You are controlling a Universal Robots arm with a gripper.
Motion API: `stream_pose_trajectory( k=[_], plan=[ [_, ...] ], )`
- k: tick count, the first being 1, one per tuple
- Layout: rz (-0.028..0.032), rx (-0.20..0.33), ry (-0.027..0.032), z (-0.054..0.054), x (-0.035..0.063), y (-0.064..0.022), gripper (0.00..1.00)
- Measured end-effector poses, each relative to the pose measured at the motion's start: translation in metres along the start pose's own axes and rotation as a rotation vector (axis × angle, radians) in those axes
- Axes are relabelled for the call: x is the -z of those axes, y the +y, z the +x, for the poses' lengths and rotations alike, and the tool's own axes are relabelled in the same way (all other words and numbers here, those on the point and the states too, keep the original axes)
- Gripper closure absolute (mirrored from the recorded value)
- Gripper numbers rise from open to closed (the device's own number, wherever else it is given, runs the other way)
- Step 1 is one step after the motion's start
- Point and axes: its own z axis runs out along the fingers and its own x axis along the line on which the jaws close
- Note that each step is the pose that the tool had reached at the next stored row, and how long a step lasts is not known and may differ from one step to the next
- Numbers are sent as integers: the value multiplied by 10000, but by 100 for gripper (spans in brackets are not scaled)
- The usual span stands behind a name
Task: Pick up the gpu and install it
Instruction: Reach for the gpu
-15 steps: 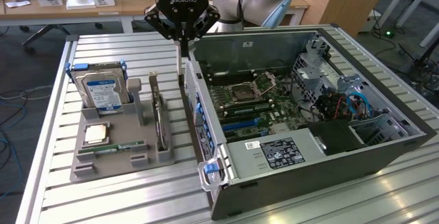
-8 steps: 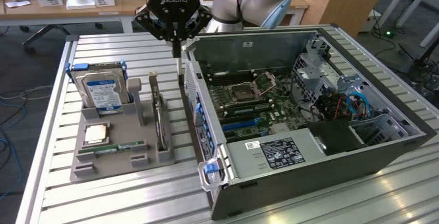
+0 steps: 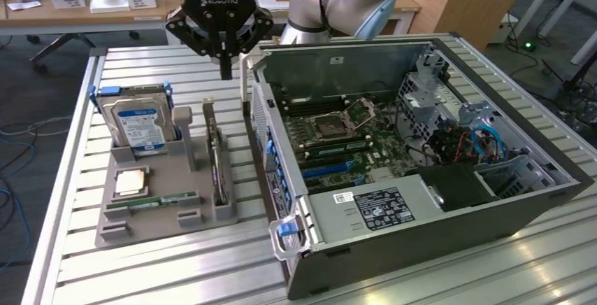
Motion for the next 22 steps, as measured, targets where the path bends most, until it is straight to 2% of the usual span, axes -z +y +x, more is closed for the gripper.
stream_pose_trajectory(
  k=[11, 22],
  plan=[
    [0, -1, 0, 197, 4, -14, 89],
    [0, 0, 0, 304, 6, -23, 89]
  ],
)
